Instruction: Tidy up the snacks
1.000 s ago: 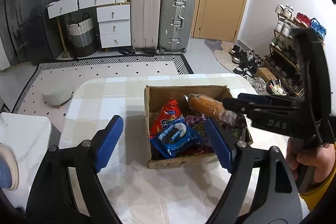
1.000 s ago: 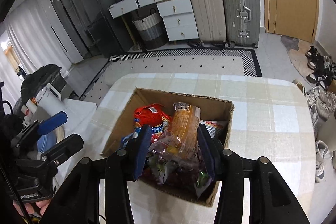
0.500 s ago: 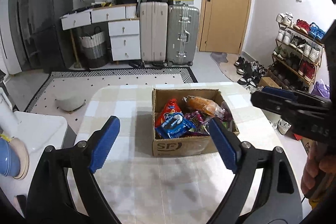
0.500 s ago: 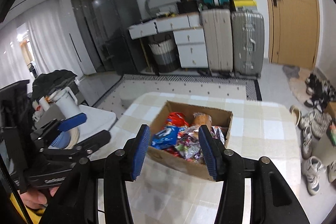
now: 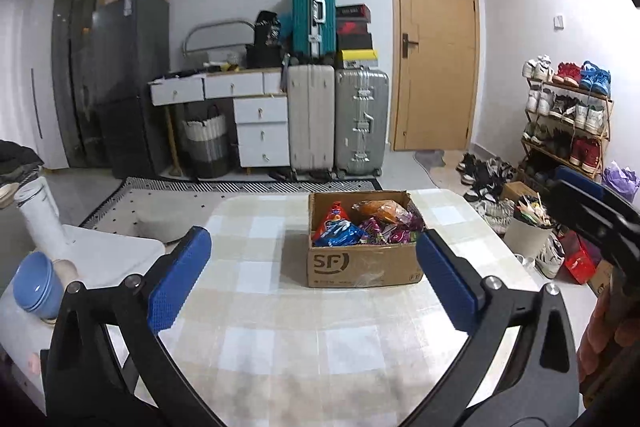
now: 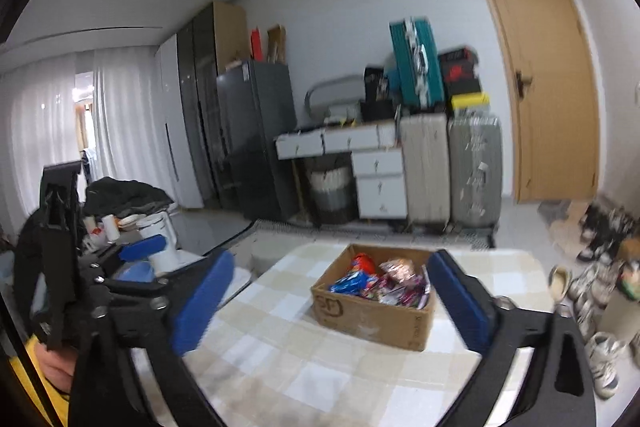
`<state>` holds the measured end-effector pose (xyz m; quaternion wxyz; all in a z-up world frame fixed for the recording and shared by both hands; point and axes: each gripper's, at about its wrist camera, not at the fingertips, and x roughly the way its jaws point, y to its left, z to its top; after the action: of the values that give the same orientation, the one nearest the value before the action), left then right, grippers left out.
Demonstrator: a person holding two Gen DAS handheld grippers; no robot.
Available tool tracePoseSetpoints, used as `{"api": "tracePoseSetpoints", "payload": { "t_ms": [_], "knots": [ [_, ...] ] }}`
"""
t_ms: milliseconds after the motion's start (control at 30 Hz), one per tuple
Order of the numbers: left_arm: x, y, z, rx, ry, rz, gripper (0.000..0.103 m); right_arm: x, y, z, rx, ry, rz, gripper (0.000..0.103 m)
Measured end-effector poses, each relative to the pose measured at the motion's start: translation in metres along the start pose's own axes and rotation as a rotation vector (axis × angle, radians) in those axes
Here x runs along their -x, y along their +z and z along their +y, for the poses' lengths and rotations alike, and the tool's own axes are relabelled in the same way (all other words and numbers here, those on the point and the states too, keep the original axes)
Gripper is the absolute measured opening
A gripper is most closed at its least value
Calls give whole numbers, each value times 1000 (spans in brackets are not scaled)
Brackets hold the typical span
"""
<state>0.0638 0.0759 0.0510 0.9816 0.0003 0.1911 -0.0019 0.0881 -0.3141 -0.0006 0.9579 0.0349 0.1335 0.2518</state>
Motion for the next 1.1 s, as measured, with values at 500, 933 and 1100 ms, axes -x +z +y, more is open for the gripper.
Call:
{"api": "tracePoseSetpoints", "payload": {
  "t_ms": [500, 933, 1100],
  "knots": [
    [-19, -67, 18, 1, 55, -56, 102, 0, -91, 3, 136, -160, -67, 102],
    [-122, -136, 27, 21, 118, -6, 102, -48, -148, -56, 26, -234, -17, 102],
    [-149, -162, 37, 58, 115, 26, 102, -56, -156, -65, 2, -247, -1, 102]
  ]
}}
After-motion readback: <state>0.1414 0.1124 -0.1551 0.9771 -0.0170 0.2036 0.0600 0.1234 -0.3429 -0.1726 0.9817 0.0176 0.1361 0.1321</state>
